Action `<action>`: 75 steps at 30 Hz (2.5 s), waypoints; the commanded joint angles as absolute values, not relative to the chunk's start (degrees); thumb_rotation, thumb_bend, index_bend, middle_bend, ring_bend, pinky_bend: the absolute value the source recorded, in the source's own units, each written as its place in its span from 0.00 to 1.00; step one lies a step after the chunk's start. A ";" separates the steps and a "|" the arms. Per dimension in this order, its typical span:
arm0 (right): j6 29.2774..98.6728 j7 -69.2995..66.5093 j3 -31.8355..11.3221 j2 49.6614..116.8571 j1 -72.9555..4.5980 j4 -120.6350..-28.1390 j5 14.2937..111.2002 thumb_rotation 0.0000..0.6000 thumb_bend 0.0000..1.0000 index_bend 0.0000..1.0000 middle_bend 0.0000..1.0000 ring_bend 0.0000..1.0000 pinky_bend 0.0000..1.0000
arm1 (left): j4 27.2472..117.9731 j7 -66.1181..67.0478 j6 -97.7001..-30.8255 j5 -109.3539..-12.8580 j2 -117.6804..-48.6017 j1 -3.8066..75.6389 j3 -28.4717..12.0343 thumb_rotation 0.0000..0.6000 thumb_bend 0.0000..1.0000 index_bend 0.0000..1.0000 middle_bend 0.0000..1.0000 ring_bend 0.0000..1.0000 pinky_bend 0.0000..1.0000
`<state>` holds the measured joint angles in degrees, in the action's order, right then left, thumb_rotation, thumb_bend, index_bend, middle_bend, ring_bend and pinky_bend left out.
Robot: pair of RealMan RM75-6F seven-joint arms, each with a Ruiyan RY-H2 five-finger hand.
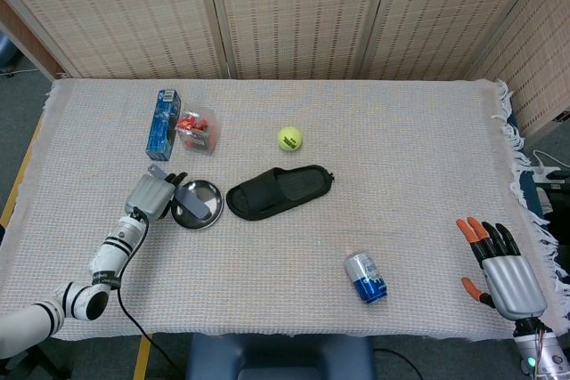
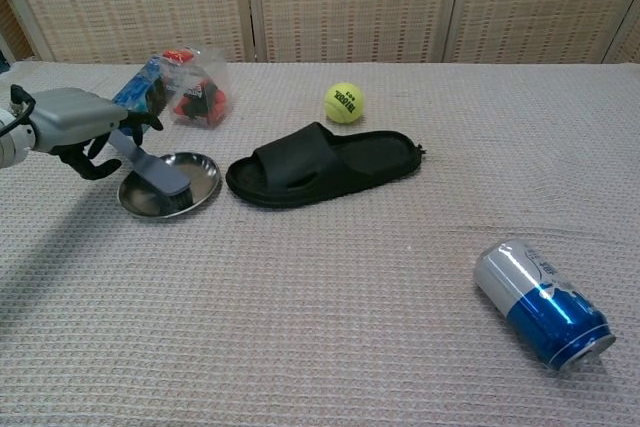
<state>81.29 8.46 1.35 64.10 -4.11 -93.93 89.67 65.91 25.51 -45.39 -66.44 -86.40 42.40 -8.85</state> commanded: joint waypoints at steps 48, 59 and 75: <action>78.38 6.38 2.65 61.62 -4.88 -96.04 89.77 1.00 0.18 0.00 0.00 0.00 0.00 | 62.49 34.42 -51.11 -68.52 -93.04 44.48 -4.80 1.00 0.42 0.23 0.26 0.62 0.89; 77.48 7.14 2.74 61.53 -5.07 -96.51 89.07 1.00 0.18 0.00 0.00 0.00 0.00 | 59.35 32.14 -52.60 -71.14 -94.64 44.22 -4.38 1.00 0.42 0.32 0.35 0.64 0.91; 76.72 6.70 2.36 62.56 -5.85 -95.47 89.18 1.00 0.18 0.00 0.00 0.00 0.00 | 59.55 30.18 -53.55 -72.40 -93.73 43.37 -4.54 1.00 0.42 0.46 0.51 0.66 0.93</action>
<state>76.75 6.96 2.56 62.22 -5.66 -95.84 89.09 59.30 30.37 -53.67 -72.46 -93.95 43.47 -4.51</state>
